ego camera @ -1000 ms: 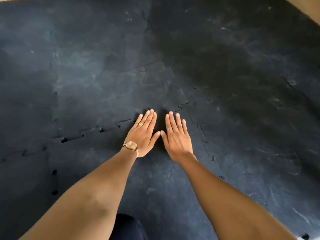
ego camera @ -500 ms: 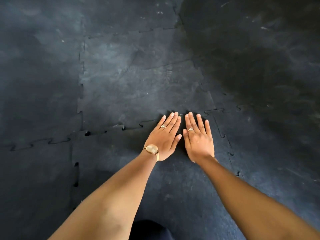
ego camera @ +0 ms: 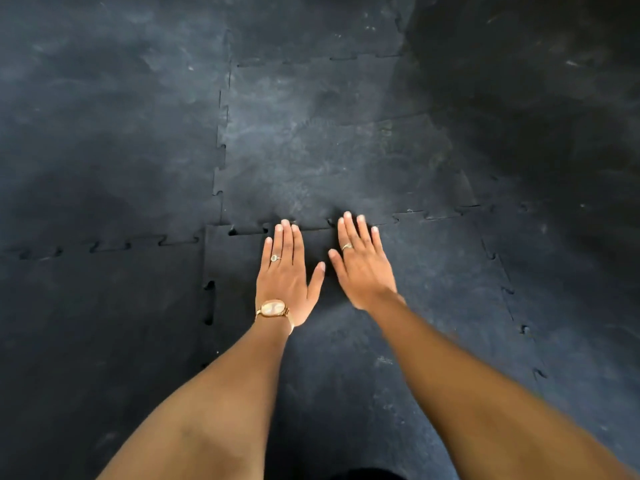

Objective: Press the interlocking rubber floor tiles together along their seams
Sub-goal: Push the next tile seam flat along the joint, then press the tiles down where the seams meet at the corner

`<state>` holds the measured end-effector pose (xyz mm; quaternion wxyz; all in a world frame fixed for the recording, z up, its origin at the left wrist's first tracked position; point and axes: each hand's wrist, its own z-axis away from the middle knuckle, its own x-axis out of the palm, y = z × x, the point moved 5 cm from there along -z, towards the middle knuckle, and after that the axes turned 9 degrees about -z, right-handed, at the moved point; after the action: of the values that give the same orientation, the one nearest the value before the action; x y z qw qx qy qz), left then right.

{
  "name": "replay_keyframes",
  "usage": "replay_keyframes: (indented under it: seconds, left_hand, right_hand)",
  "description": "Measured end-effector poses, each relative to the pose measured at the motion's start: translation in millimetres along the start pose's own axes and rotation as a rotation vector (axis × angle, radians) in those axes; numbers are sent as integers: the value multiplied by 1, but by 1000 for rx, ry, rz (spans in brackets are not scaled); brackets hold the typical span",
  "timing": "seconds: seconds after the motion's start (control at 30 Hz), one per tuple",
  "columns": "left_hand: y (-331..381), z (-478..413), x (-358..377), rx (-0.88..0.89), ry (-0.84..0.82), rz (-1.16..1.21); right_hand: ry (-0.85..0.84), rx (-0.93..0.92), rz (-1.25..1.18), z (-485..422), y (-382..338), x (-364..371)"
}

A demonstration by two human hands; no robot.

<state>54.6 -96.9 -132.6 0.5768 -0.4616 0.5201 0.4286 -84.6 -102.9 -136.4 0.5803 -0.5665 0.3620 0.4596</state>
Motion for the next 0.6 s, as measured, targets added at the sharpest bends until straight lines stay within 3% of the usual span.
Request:
replay_keyframes:
  seconds: [0.1, 0.6]
  left_hand:
    - [-1, -3, 6, 3, -34, 47]
    - [-1, -1, 4, -5, -96, 87]
  right_hand:
    - [18, 62, 60, -6, -1, 14]
    - [18, 36, 60, -1, -1, 7]
